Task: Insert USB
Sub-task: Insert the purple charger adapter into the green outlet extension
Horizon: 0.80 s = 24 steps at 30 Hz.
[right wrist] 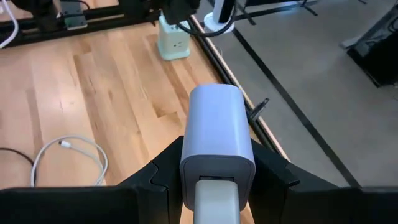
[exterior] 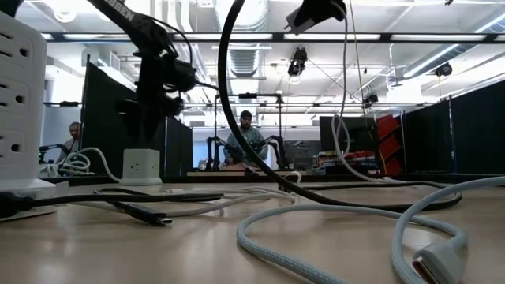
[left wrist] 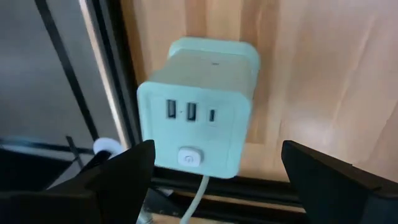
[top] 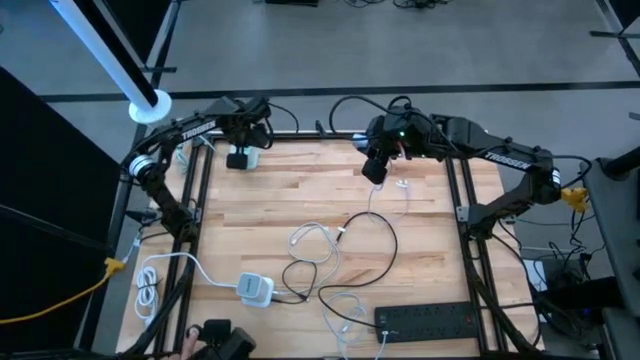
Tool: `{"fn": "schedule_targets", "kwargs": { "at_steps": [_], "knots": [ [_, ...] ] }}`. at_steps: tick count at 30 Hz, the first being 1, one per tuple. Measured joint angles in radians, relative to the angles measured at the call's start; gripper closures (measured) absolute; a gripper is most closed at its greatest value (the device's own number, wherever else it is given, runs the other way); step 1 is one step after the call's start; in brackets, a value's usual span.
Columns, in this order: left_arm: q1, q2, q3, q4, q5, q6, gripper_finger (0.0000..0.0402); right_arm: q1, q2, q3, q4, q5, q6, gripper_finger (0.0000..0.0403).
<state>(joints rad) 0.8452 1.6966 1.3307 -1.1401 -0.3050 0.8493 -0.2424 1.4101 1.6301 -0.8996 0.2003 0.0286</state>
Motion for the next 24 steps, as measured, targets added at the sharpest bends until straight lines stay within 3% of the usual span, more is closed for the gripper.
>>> {"fn": "schedule_targets", "kwargs": {
  "at_steps": [9, 24],
  "knots": [
    [0.029, 0.080, 0.013, 0.020, -0.012, 0.141, 0.0063, 0.000, 0.000, -0.035, -0.003, -0.095, -0.006, 0.0287],
    [0.033, 0.178, 0.002, 0.059, -0.035, 0.103, 0.0074, -0.008, -0.006, -0.093, -0.004, -0.133, -0.054, 0.0287]
  ]
}}
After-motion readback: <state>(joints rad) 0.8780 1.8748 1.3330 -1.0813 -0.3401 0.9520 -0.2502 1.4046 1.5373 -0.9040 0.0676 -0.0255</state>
